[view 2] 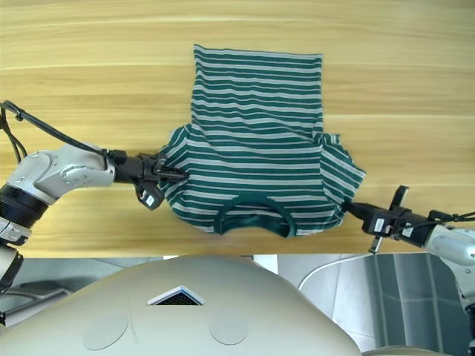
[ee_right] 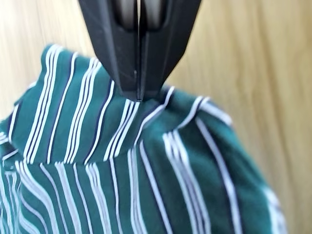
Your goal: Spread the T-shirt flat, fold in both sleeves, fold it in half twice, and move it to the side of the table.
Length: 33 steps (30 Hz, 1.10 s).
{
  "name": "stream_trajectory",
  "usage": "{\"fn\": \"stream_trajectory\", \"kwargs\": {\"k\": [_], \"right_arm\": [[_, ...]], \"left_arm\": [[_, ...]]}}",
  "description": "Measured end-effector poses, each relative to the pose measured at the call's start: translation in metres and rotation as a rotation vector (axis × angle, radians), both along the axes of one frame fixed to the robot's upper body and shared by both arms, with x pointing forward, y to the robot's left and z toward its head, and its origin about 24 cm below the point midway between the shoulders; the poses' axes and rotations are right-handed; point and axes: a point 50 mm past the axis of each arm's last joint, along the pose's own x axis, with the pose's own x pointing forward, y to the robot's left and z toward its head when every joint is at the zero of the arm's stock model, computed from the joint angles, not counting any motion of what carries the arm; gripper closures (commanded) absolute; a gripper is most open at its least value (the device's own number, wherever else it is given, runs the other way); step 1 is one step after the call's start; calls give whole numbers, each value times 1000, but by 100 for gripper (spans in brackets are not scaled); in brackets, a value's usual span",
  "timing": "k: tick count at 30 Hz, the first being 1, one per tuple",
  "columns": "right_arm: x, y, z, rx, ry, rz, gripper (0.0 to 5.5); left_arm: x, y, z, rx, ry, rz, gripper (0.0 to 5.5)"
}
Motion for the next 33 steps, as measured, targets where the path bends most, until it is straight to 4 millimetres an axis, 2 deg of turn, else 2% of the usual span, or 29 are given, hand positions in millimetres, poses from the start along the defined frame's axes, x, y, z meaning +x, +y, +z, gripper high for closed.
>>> {"fn": "stream_trajectory", "kwargs": {"k": [3,8,13,15,23,33], "right_arm": [[-5,-7,9,-16,-23,-33,550],[0,-12,22,4,-89,-66,550],[26,-11,38,46,-231,-71,550],[32,-5,32,80,-243,-68,550],[39,7,18,117,-228,-48,550],[39,11,8,141,-203,-47,550]], "left_arm": [[0,1,-1,-4,3,3,547],[2,1,-4,-40,18,19,547],[-5,7,-7,-84,105,102,547],[-13,12,-5,-78,137,122,547],[-20,30,4,-25,135,175,547],[-12,37,11,-10,85,259,547]]}}
